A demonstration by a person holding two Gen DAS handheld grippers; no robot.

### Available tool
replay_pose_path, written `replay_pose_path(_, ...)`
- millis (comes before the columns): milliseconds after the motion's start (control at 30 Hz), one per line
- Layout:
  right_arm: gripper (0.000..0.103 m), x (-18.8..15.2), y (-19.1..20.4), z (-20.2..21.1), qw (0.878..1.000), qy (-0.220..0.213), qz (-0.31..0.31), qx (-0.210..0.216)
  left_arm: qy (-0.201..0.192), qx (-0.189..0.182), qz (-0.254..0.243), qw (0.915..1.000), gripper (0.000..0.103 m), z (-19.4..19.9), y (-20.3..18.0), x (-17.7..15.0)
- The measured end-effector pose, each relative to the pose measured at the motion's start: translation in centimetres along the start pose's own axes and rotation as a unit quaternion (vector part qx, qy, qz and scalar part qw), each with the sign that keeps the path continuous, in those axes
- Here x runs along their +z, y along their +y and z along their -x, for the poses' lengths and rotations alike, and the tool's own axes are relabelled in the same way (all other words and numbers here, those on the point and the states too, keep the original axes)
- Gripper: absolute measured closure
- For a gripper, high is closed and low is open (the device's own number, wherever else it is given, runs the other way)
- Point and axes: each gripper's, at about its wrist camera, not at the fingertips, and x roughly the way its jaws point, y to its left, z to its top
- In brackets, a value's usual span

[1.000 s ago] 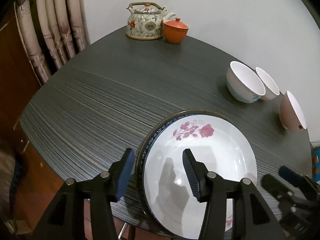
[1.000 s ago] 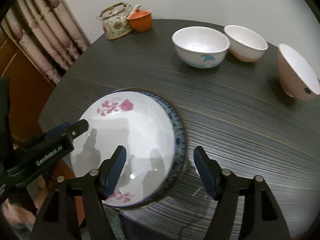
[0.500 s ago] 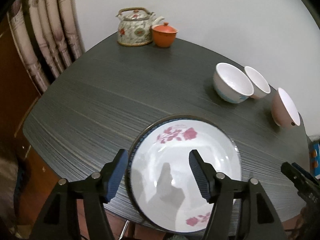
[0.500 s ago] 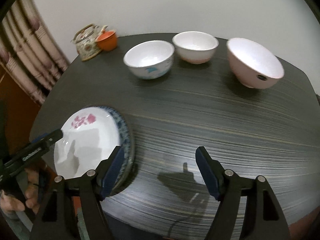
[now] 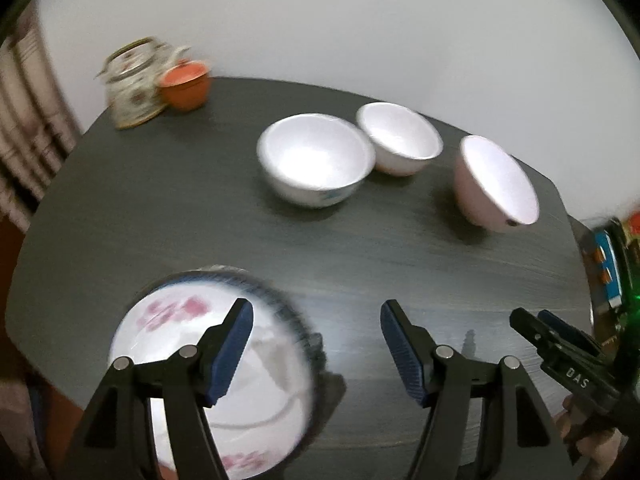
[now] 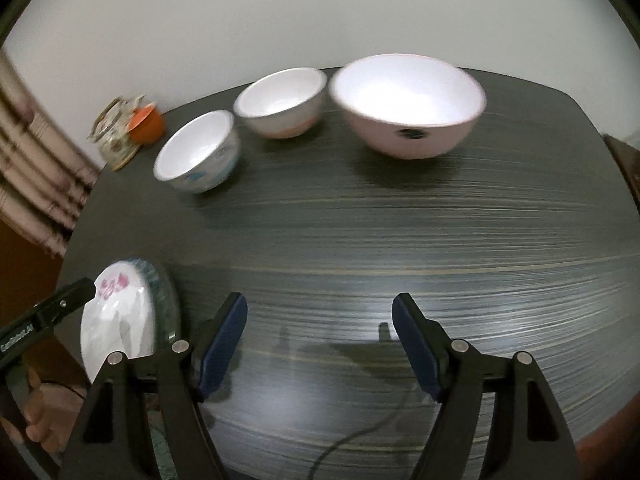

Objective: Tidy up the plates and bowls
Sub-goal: 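Move the left gripper toward the large pink bowl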

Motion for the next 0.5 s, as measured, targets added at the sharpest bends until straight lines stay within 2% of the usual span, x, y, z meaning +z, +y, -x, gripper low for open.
replay_pose_path(167, 0.03, 2.0, -4.0, 0.4, 0.999, -0.007, -0.03, -0.01, 0.009, -0.032, 0.0, 0.9995, 0.035, -1.3, -3.9, 3.3)
replay_pose_path(333, 0.03, 5.1, -7.6, 1.4, 0.998, -0.03, -0.055, -0.02, 0.014, -0.032, -0.004, 0.9994, 0.035, -2.8, -6.9, 6.0)
replay_pose_path(500, 0.03, 8.5, -10.1, 1.5, 0.996, -0.036, -0.081, -0.005, 0.044, -0.045, 0.013, 0.9979, 0.035, -5.4, -9.5, 8.6)
